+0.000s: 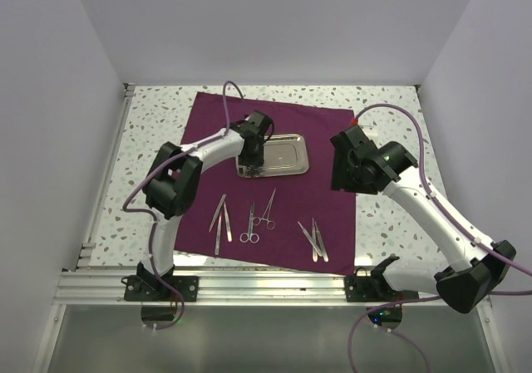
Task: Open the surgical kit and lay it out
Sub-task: Pick up the medical item from the container.
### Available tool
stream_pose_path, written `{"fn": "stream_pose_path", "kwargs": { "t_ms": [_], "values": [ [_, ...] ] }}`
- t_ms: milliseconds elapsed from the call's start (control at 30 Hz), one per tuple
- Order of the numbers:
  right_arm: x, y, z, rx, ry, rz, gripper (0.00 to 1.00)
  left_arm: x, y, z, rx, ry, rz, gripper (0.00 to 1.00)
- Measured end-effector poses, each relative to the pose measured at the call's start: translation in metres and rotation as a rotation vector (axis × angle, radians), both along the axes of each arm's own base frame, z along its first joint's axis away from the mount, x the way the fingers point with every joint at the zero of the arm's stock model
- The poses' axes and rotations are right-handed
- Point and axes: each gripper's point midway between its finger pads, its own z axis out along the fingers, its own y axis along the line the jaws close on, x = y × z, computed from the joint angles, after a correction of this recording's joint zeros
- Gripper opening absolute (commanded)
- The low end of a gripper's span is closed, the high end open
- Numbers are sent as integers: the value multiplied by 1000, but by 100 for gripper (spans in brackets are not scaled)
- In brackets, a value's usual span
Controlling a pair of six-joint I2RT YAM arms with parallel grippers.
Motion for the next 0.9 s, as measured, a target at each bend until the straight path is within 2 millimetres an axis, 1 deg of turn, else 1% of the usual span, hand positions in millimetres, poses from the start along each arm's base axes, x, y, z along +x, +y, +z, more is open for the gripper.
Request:
{"fn": "stream_pose_path", "kwargs": {
  "t_ms": [33,67,133,233,267,533,667,800,900],
  "values": [
    [1,-1,0,-3,1,3,64,1,2,0,4,-2,11,29],
    [1,-1,0,-6,2,6,64,2,3,0,4,-3,20,22],
    [3,-2,2,-10,0,9,64,2,7,-1,8,-6,33,17],
    [5,-5,2,-16,1,8,64,-1,9,-3,-14,-21,52,2],
    [6,-5,2,-18,3,7,64,-1,9,-3,-22,-30,54,0],
    [8,-9,2,-23,8,6,63,-1,7,-1,-46,-55,43,0],
    [14,-6,9,-16,-7,7,63,-5,3,3,-55,-17,23,0],
    [21,-5,21,-1,-42,2,63,-8,-7,16,-75,25,-15,0],
    [21,-5,23,0,-48,-1,63,-6,-14,28,-94,18,-33,0]
  ]
}}
